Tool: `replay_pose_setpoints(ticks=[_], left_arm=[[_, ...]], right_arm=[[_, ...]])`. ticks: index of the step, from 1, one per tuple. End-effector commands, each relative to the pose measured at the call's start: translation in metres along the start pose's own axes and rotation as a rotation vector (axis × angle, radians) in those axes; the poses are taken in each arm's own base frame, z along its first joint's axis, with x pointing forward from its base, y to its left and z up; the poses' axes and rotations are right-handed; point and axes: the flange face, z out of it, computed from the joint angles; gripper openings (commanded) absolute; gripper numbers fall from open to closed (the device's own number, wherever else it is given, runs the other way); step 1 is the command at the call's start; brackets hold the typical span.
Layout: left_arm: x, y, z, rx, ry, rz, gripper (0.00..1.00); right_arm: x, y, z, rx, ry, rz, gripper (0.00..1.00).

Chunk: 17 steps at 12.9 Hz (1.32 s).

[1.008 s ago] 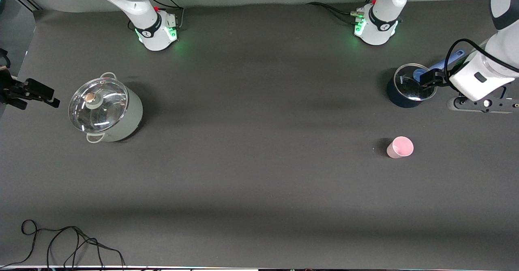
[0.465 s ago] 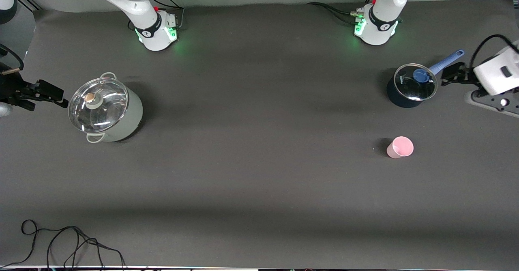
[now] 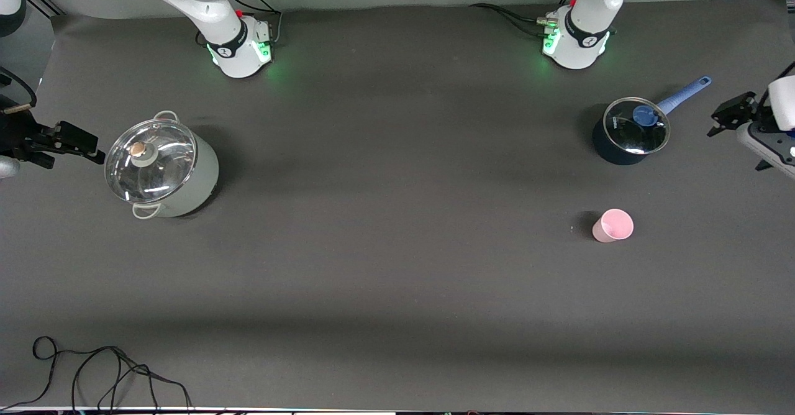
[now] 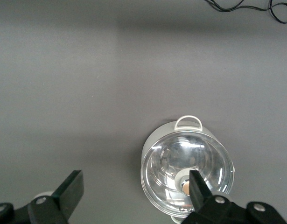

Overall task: Transfer pink cup from left to right arm
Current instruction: 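Move the left gripper down beside the pink cup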

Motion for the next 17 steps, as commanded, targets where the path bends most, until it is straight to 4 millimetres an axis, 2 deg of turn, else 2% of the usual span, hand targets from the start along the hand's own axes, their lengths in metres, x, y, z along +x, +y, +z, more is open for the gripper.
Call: replay_pose_setpoints(ticks=[1,3,6,8,10,11,14,17], left_arm=[[-0.018,-0.034,0.012,-0.027,0.087,0.156,0.98],[-0.042,-0.067,0.038,-0.096,0.201,0.259,0.98],[-0.071,-0.113,0.095,-0.198,0.393,0.394,0.98],[-0.087,-0.134,0.132,-0.229,0.494,0.475,0.98],[-0.094,-0.147,0.164,-0.249,0.58,0.551,0.98],[-0.096,-0.154,0.188,-0.266,0.632,0.583,0.98],[-0.105,-0.173,0.271,-0.3,0.836,0.646,0.98],[-0.099,-0.173,0.351,-0.333,0.989,0.674,0.98]], right_arm=[[0.003,0.001,-0.006,-0.006,0.023,0.008,1.0],[0.001,0.001,-0.001,0.0,0.01,-0.028,1.0],[0.003,-0.004,-0.005,-0.002,0.025,-0.03,1.0],[0.003,-0.003,-0.005,-0.002,0.026,-0.027,1.0],[0.004,-0.002,-0.005,-0.003,0.032,-0.026,1.0],[0.004,-0.002,-0.006,-0.003,0.035,-0.026,1.0],[0.004,-0.001,-0.005,-0.003,0.034,-0.024,1.0],[0.005,0.0,-0.004,0.004,0.039,-0.022,1.0]])
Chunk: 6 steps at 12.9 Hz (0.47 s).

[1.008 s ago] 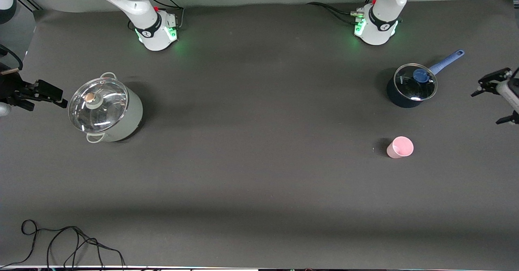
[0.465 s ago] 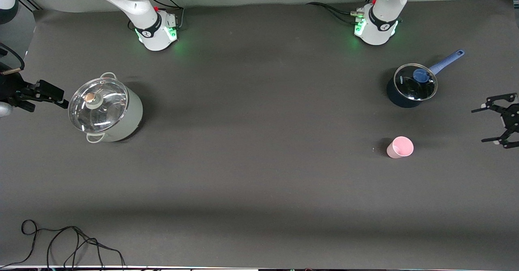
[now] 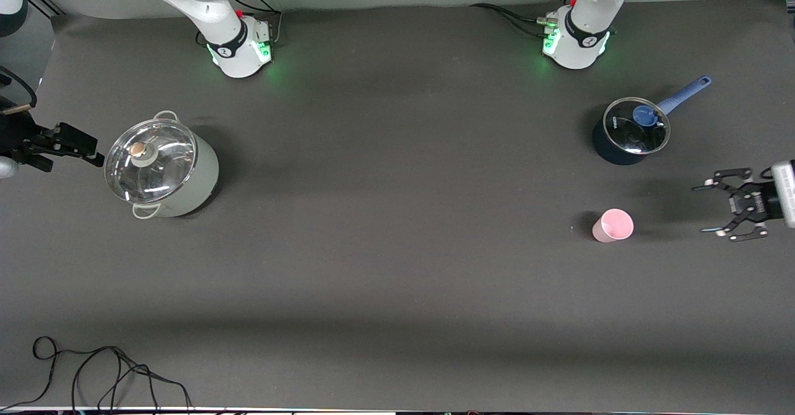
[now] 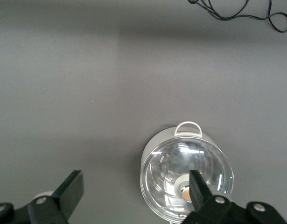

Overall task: Transfer pink cup from left to right arm
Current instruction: 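Move the left gripper down beside the pink cup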

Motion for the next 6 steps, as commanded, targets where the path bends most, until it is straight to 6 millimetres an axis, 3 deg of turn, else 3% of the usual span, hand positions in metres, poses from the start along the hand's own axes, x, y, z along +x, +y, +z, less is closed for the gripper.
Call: replay_pose_setpoints(ticks=[1,6], left_arm=[[-0.048,-0.006,0.045,0.024,0.152,0.075,0.98],[-0.095,-0.006,0.114,0.061,0.309,0.147,0.97]], right_arm=[[0.002,0.004,-0.001,0.006,0.016,-0.014,1.0],[0.002,0.008,0.0,0.01,0.014,-0.007,1.0]])
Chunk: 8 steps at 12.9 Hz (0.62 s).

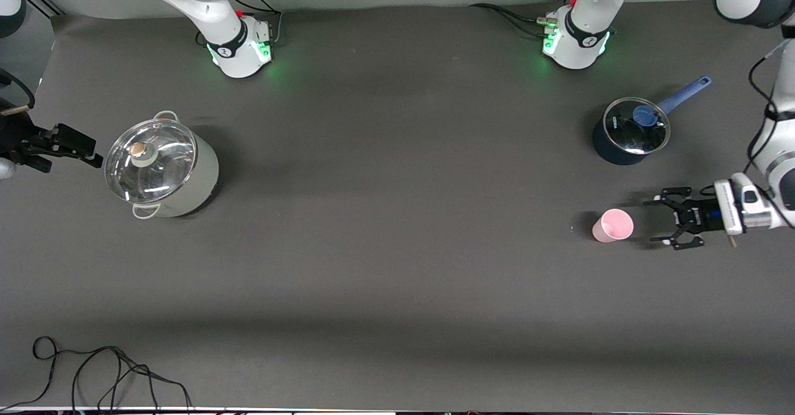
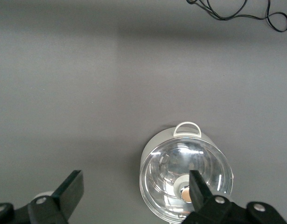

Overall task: Transfer pink cup from left to right arm
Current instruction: 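Move the left gripper down beside the pink cup, then close the left gripper on the pink cup and lift it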

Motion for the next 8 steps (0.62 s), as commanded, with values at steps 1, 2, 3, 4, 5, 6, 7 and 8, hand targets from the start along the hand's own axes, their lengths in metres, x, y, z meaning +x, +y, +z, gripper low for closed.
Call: replay_pose_setpoints(ticks=[1,2,3,4,5,6,7,8], left_arm=[[-0.017,0.0,0.021,0.027,0.078,0.057,0.97],[-0.02,-0.001,0.032,0.027,0.099,0.074,0.97],[-0.022,-0.002,0.041,0.024,0.112,0.084,0.97],[-0.023,-0.003,0.049,0.034,0.135,0.089,0.98],[-0.025,-0.004,0.057,0.039,0.149,0.093,0.98],[-0.028,-0.004,0.065,0.041,0.164,0.095,0.98],[-0.03,-0.004,0.074,0.041,0.181,0.104,0.98],[-0.032,-0.004,0.081,0.047,0.194,0.112,0.98]], right_arm=[[0.002,0.005,0.0,0.011,0.012,-0.011,1.0],[0.001,0.006,-0.001,0.011,0.012,-0.009,1.0],[0.001,0.007,-0.001,0.011,0.012,-0.008,1.0],[0.001,0.008,-0.001,0.011,0.012,-0.006,1.0],[0.001,0.008,-0.001,0.011,0.012,-0.006,1.0],[0.001,0.009,-0.001,0.011,0.014,-0.005,1.0],[0.002,0.011,-0.001,0.01,0.015,0.0,1.0],[0.002,0.011,-0.002,0.009,0.021,0.001,1.0]])
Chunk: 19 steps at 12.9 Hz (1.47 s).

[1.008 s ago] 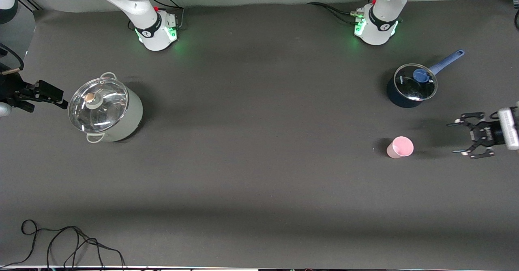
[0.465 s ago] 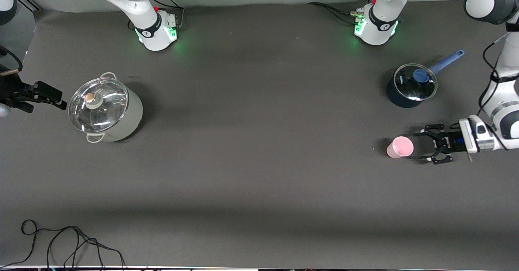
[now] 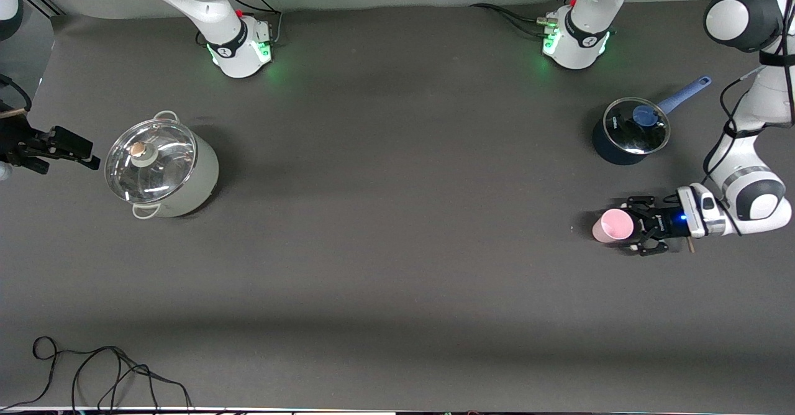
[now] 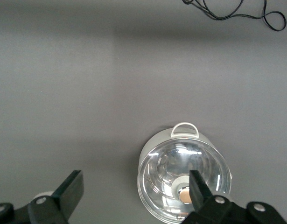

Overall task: Transfer pink cup from left to right arm
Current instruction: 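Close the left gripper on the pink cup and lift it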

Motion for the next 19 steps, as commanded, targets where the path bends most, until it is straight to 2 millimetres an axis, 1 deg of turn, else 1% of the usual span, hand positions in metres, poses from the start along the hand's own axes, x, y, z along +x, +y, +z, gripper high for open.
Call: replay_pose_setpoints(ticks=[1,2,3,4,5,6,7,8,9,10,11,12,13,15,16,17,19], left_arm=[[-0.007,-0.003,0.018,0.021,0.045,0.04,0.98],[-0.008,-0.003,0.023,0.027,0.054,0.037,0.97],[-0.008,-0.005,0.029,0.027,0.062,0.036,0.92],[-0.007,-0.007,0.036,0.025,0.068,0.046,0.76],[-0.004,-0.01,0.042,0.025,0.071,0.058,0.22],[-0.001,-0.015,0.049,0.026,0.076,0.064,0.0],[0.002,-0.018,0.058,0.018,0.08,0.069,0.0],[0.004,-0.021,0.061,0.011,0.079,0.075,0.0],[0.011,-0.027,0.067,0.003,0.085,0.091,0.0],[0.021,-0.037,0.072,-0.008,0.092,0.117,0.0],[0.028,-0.041,0.081,-0.02,0.113,0.133,0.0],[0.041,-0.048,0.096,-0.029,0.138,0.156,0.0],[0.053,-0.054,0.114,-0.037,0.162,0.174,0.0],[0.082,-0.067,0.167,-0.034,0.223,0.198,0.0],[0.091,-0.073,0.187,-0.007,0.231,0.195,0.0],[0.105,-0.078,0.213,0.013,0.26,0.192,0.0],[0.126,-0.089,0.25,0.089,0.261,0.177,0.0]], right_arm=[[0.001,0.005,-0.003,0.011,0.016,-0.006,1.0],[0.002,0.007,0.0,0.015,0.012,0.001,1.0],[0.002,-0.002,-0.006,0.015,0.022,-0.01,1.0],[0.002,-0.008,-0.006,0.017,0.023,-0.001,1.0],[0.003,0.001,-0.002,0.032,0.018,0.024,1.0],[0.004,0.007,0.001,0.062,0.017,0.035,1.0],[0.003,0.016,0.001,0.068,0.017,0.056,1.0],[0.002,0.017,0.001,0.068,0.017,0.059,1.0],[0.002,0.015,-0.001,0.068,0.021,0.057,1.0],[0.001,0.014,-0.003,0.067,0.024,0.054,1.0],[0.001,0.012,-0.005,0.061,0.026,0.051,1.0],[0.001,0.011,-0.005,0.06,0.024,0.051,1.0],[0.0,0.01,-0.007,0.06,0.027,0.051,1.0],[0.0,0.007,-0.008,0.06,0.03,0.049,1.0],[0.0,0.006,-0.009,0.06,0.03,0.067,1.0],[0.0,0.005,-0.009,0.061,0.028,0.075,1.0],[0.0,0.005,-0.017,0.062,0.036,0.075,1.0]])
